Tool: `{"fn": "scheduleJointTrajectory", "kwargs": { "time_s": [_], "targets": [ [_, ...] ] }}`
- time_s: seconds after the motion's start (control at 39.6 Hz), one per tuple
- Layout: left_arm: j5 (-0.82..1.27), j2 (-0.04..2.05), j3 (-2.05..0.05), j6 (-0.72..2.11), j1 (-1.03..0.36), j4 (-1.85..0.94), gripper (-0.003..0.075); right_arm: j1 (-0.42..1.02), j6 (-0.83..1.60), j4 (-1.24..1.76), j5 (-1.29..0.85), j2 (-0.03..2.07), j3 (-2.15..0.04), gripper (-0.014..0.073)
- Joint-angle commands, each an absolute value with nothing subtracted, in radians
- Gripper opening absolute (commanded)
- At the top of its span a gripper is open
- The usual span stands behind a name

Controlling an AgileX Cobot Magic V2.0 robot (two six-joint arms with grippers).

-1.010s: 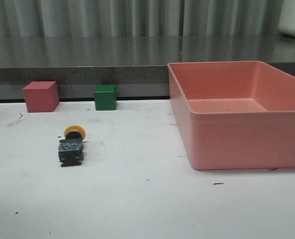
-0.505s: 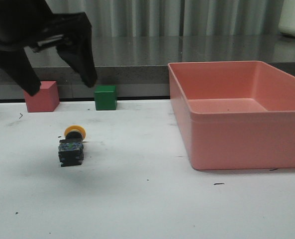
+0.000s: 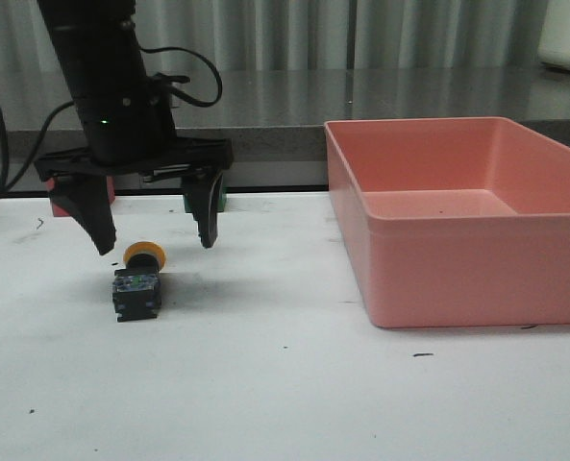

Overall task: Place and stand button with both arms
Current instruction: 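Lower the left gripper over the button and grasp its black body, then lift the button with the left gripper, turn it cap-up, and set it down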

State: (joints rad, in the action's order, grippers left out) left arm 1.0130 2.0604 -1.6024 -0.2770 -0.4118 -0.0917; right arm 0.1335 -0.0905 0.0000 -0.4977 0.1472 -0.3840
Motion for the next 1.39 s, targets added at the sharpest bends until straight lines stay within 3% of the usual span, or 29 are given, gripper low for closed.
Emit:
{"fn": "scheduleJointTrajectory", "kwargs": {
  "time_s": [0.0,0.35,0.63,0.71,1.09,1.24,1.36],
  "targets": [
    [1.014,2.031,-1.641,-0.318,-0.39,-0.094,0.0673,0.13,-0.083,-0.012,-0.411,0.157,-0.41,-0.0069],
    [1.016,2.078,-1.641,-0.322,-0.377,-0.111,0.0645,0.13,-0.083,-0.012,-0.411,0.157,-0.41,-0.0069],
    [1.012,2.08,-1.641,-0.322,-0.377,-0.107,0.0302,0.13,-0.083,-0.012,-0.411,0.157,-0.41,-0.0069],
    [1.012,2.08,-1.641,-0.322,-0.377,-0.102,0.0254,0.13,-0.083,-0.012,-0.411,0.157,-0.41,-0.0069],
    [1.018,2.08,-1.641,-0.32,-0.377,-0.058,0.0235,0.13,-0.083,-0.012,-0.411,0.157,-0.41,-0.0069],
    [1.018,2.08,-1.641,-0.318,-0.377,-0.054,0.0145,0.13,-0.083,-0.012,-0.411,0.157,-0.41,-0.0069],
    [1.018,2.071,-1.641,-0.318,-0.378,-0.049,0.0138,0.13,-0.083,-0.012,-0.411,0.157,-0.41,-0.0069]
  ]
}}
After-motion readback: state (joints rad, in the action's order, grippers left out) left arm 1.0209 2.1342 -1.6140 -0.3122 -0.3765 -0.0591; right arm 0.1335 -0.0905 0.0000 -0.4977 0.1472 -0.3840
